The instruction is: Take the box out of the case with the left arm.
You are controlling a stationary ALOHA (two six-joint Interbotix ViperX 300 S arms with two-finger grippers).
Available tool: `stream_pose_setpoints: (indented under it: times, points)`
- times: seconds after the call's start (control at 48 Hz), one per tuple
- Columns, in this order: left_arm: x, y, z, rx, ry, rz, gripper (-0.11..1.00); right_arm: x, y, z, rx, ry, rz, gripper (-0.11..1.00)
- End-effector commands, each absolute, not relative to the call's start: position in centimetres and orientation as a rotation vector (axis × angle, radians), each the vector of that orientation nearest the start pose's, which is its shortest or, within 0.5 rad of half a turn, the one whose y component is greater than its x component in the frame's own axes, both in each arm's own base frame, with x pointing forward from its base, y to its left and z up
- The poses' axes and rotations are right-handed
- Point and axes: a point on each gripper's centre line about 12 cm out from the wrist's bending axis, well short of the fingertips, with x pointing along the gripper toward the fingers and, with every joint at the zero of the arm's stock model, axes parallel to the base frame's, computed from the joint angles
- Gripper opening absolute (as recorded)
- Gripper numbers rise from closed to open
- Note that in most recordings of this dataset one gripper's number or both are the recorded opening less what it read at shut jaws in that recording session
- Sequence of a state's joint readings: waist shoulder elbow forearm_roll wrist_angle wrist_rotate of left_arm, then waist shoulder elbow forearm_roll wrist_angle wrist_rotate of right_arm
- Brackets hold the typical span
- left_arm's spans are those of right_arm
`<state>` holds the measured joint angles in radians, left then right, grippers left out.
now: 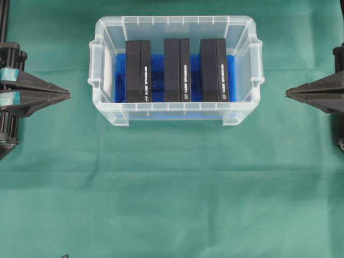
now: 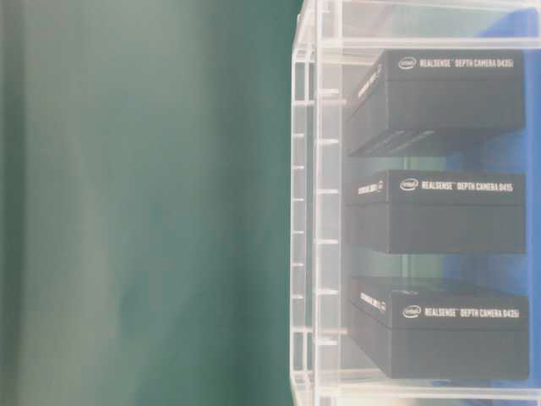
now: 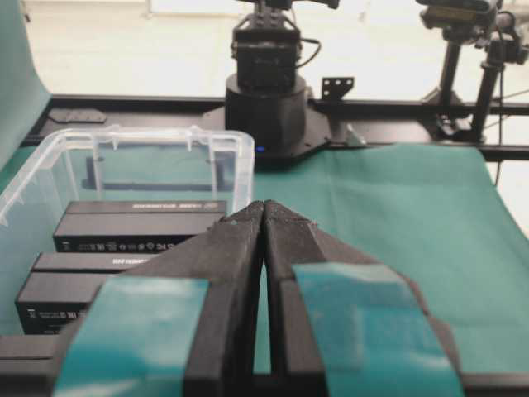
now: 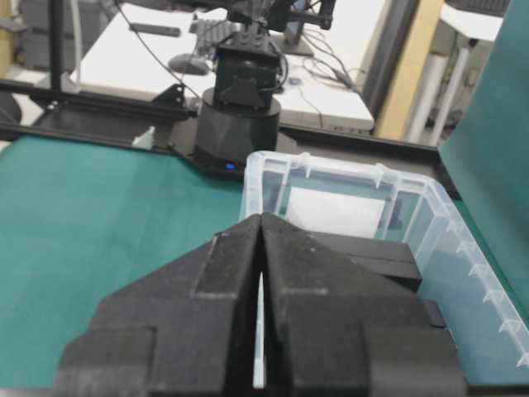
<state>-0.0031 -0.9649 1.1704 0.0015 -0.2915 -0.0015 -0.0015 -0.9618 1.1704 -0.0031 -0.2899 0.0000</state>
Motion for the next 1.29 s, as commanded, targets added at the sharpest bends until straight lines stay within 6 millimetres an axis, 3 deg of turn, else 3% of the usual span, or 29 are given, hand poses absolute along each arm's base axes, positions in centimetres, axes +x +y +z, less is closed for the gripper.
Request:
stream_pose_setpoints:
  times: [0.0,0.25,0.334,0.667,0.792,1.042,1.272]
  points:
    - [20.2,0.0,30.1,0.032,-0.074,-0.001,0.02,20.2,-0.1,30.3,0.006,-0.103,-0.007,0.0]
    - [20.2,0.0,30.5,0.013,-0.051,-0.001,0.02,20.6,-0.2,31.1,0.018,-0.054,-0.007,0.0]
    - [20.2,0.0,31.5,-0.012,-0.069,-0.001,0.02,20.8,-0.2,32.4,0.02,-0.057,-0.007,0.0]
    - [20.4,0.1,39.8,-0.105,-0.001,0.009,0.01,21.0,-0.4,40.8,0.02,-0.035,-0.018,0.0]
    - [20.2,0.2,42.1,-0.102,0.018,0.013,0.02,21.2,-0.4,42.8,0.02,0.003,-0.018,0.0]
    - [20.5,0.2,42.3,-0.119,0.073,0.018,0.02,21.9,-0.4,42.3,0.027,0.115,-0.019,0.0]
    - [20.4,0.3,40.8,-0.19,0.354,0.055,0.02,21.8,-0.4,40.5,0.073,0.355,-0.032,0.0]
